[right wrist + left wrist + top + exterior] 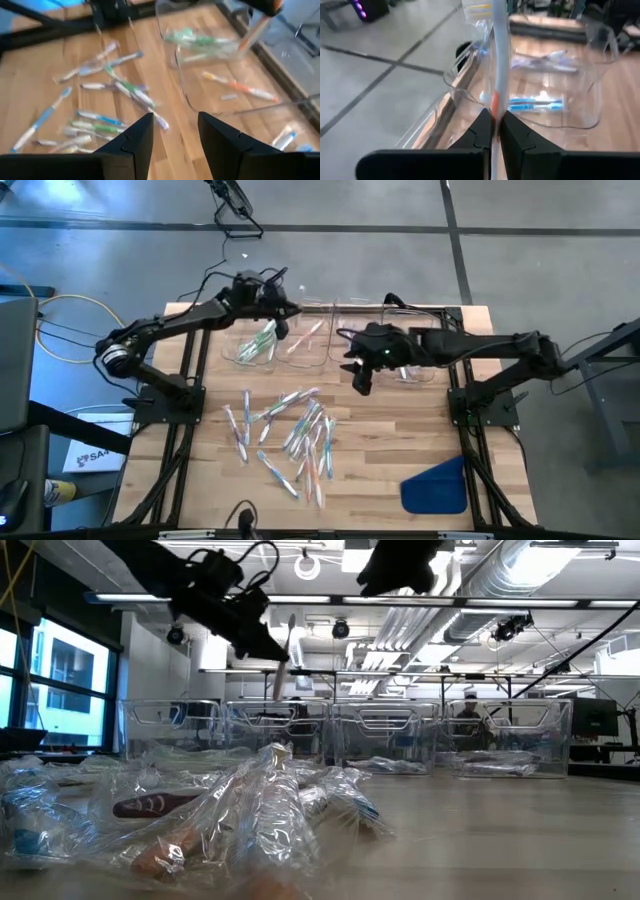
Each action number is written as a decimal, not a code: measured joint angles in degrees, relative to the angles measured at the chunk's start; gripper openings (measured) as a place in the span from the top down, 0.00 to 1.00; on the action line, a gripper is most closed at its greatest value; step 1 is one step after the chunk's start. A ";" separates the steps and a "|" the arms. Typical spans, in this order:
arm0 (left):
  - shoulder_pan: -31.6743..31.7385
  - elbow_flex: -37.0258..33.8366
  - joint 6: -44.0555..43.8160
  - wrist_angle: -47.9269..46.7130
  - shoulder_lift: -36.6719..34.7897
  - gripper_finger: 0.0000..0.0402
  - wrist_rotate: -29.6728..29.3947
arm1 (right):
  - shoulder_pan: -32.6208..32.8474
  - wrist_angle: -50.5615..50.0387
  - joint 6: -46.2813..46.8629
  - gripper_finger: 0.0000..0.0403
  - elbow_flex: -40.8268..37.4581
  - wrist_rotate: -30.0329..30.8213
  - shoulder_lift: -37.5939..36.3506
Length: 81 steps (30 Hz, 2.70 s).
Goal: Pick & Place Toothbrushes
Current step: Put the orange toothbrush into the middle left transparent bin, then put the violet toothbrush into the right transparent bin
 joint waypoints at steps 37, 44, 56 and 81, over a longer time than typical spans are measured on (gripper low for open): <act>0.03 0.97 2.75 -5.37 11.24 0.89 -0.42 | 0.00 -1.03 -0.04 0.63 0.00 -0.03 0.86; 0.03 0.97 3.06 -4.52 11.23 0.68 -0.40 | 0.00 -1.03 -0.04 0.63 0.00 -0.04 0.86; 0.07 8.95 1.51 -6.34 11.24 0.59 5.25 | 0.00 -1.16 0.11 0.63 0.00 -0.06 0.86; -1.71 14.23 16.39 -15.28 10.49 0.59 15.90 | 0.00 0.46 2.64 0.63 0.00 -6.85 0.86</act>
